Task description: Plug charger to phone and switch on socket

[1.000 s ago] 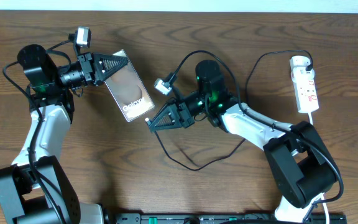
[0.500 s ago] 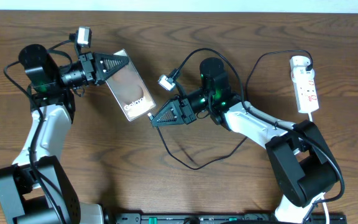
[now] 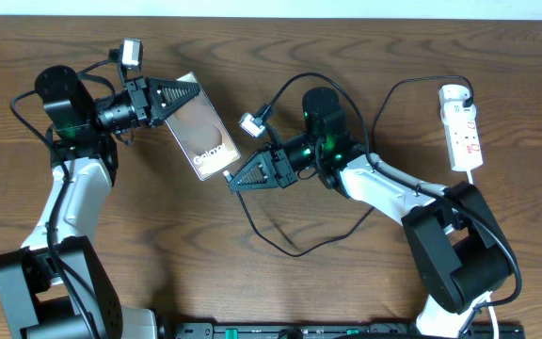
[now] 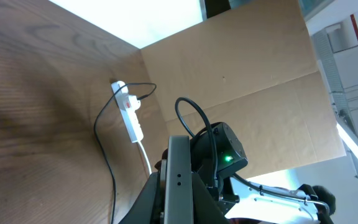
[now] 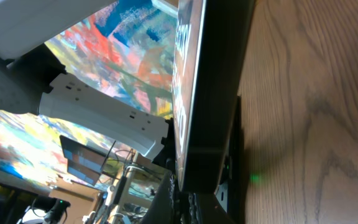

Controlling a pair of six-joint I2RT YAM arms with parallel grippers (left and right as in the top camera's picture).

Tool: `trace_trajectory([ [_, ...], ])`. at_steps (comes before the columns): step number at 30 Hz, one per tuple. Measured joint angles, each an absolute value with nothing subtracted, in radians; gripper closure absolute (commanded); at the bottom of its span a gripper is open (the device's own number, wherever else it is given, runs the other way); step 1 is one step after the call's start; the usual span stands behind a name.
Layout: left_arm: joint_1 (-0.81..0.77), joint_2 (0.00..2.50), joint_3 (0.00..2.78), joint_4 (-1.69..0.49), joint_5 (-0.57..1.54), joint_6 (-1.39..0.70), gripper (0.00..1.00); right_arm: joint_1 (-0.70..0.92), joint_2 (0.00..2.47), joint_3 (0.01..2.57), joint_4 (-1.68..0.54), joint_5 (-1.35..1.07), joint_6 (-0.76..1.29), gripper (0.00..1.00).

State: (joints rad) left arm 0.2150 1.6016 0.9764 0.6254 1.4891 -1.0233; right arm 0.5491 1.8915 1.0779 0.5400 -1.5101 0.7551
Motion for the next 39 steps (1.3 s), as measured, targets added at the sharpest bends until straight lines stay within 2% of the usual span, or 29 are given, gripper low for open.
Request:
trace_trajectory([
  [39, 0.215, 1.602, 0.954, 0.625, 1.441, -1.051, 0.93, 0.549, 1.892, 1.077, 0.540, -1.492, 0.755, 0.99],
])
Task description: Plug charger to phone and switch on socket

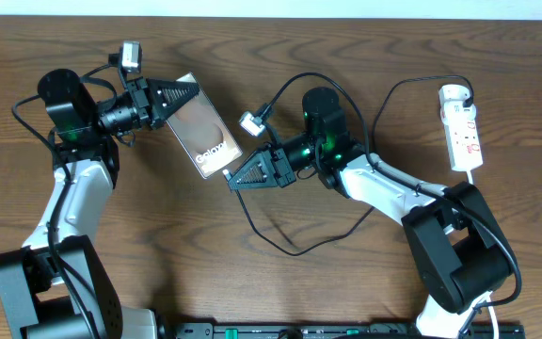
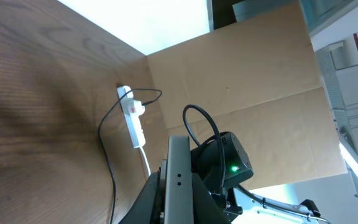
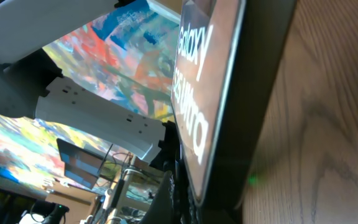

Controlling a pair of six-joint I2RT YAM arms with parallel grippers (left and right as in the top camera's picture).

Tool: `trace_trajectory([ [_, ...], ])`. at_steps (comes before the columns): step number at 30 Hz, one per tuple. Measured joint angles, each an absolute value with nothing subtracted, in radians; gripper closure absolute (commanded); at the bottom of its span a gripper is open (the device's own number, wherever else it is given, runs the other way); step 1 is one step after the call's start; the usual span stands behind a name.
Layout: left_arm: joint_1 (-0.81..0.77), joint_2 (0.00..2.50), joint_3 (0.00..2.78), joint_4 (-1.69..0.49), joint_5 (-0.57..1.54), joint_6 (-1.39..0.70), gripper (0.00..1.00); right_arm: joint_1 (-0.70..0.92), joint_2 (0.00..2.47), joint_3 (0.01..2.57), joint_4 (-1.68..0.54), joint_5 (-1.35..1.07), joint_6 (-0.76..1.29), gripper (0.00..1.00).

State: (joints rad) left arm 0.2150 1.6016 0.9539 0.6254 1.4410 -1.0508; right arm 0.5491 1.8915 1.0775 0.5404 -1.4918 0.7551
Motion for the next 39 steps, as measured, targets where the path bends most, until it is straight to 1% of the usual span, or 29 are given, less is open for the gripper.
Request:
trace_trajectory([
  [39, 0.215, 1.602, 0.954, 0.629, 1.464, -1.053, 0.92, 0.549, 1.892, 1.077, 0.558, -1.488, 0.756, 0.99],
])
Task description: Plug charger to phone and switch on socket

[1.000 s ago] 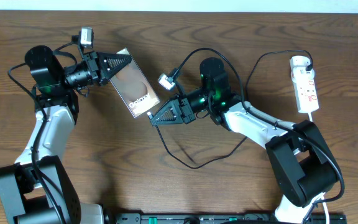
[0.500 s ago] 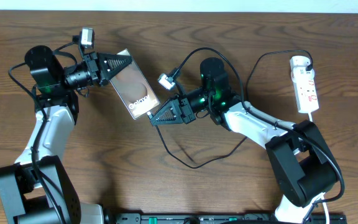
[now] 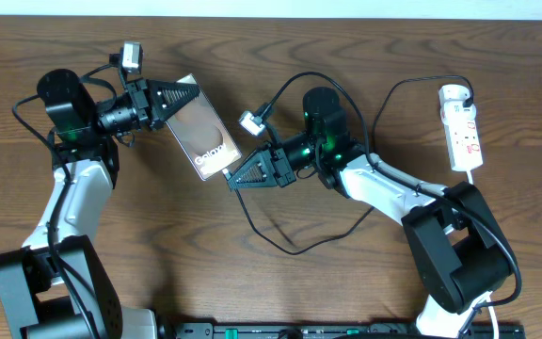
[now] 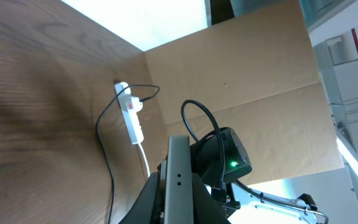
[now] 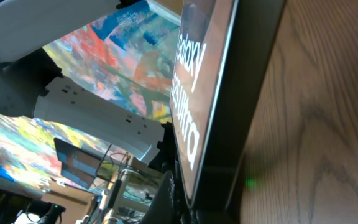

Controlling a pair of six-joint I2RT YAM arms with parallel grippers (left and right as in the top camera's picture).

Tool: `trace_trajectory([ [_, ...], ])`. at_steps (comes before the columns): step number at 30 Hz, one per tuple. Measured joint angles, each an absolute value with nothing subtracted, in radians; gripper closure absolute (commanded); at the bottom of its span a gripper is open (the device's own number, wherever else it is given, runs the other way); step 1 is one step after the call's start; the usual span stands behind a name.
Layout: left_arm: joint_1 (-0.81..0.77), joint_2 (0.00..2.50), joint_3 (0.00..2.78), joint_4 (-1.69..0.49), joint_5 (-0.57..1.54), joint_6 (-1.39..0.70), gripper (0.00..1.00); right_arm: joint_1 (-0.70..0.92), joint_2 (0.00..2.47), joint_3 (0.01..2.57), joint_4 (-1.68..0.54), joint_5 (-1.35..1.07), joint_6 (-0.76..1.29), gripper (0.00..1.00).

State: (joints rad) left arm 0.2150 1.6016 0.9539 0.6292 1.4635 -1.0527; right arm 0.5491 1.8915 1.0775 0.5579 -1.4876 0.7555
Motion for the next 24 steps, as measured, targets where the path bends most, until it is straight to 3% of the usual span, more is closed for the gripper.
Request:
trace_trajectory([
  [24, 0.205, 1.602, 0.954, 0.632, 1.459, -1.058, 0.93, 0.549, 1.892, 1.077, 0.558, -1.489, 0.762, 0.99],
])
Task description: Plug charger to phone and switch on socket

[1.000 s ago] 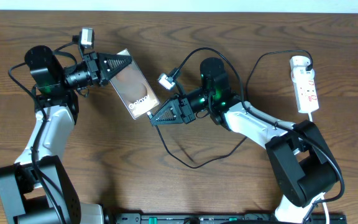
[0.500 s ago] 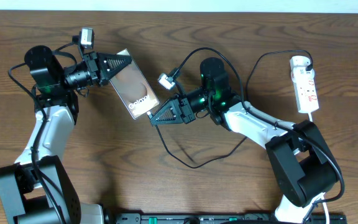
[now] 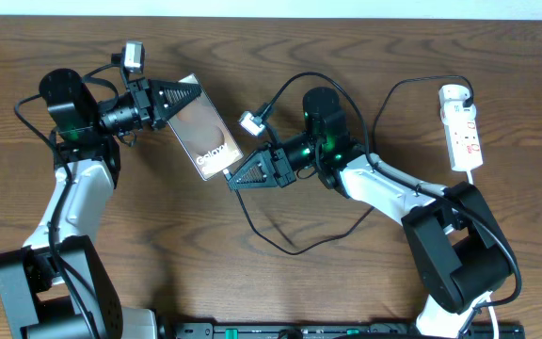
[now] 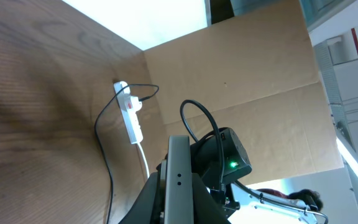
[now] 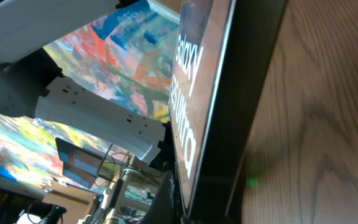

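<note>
The phone [image 3: 207, 132], screen lit with "Galaxy" on it, is held off the table at a slant. My left gripper [image 3: 192, 92] is shut on its upper end; in the left wrist view its grey edge [image 4: 178, 163] stands between the fingers. My right gripper [image 3: 232, 184] is shut at the phone's lower end, and the black charger cable [image 3: 294, 247] leads out of its tip. The plug itself is hidden. In the right wrist view the phone [image 5: 197, 74] fills the frame. The white socket strip [image 3: 462, 127] lies at the far right.
The cable loops across the wooden table [image 3: 158, 235] below the right arm and runs up to the charger at the top of the socket strip [image 4: 129, 115]. A black rail [image 3: 346, 330] lies along the table's front edge.
The phone's screen has shifted very slightly in the right wrist view. Both grips and both arms stand as they did.
At first the right wrist saw the phone almost edge-on, with its lower end against the gripper. Later more of the screen faced that camera, and it has stayed so. The left gripper has held the phone's upper end throughout.
</note>
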Controlling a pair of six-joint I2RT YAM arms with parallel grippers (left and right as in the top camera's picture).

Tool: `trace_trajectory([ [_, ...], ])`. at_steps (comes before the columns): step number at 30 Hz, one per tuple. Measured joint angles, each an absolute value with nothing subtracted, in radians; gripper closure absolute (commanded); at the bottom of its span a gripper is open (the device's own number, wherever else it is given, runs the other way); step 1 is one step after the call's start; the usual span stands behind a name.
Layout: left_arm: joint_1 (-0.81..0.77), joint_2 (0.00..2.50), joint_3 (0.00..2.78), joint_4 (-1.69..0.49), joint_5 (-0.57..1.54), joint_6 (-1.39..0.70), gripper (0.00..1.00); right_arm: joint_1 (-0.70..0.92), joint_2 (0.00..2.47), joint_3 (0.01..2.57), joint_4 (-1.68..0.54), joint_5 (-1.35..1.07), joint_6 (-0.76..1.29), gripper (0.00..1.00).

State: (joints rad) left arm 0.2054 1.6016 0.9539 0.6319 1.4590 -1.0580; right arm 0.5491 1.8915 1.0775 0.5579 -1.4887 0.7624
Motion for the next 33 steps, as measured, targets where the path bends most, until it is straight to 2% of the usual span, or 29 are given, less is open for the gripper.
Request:
trace_trajectory([
  [33, 0.176, 1.602, 0.954, 0.686, 1.486, -1.027, 0.92, 0.549, 1.892, 1.070, 0.565, -1.504, 0.782, 0.99],
])
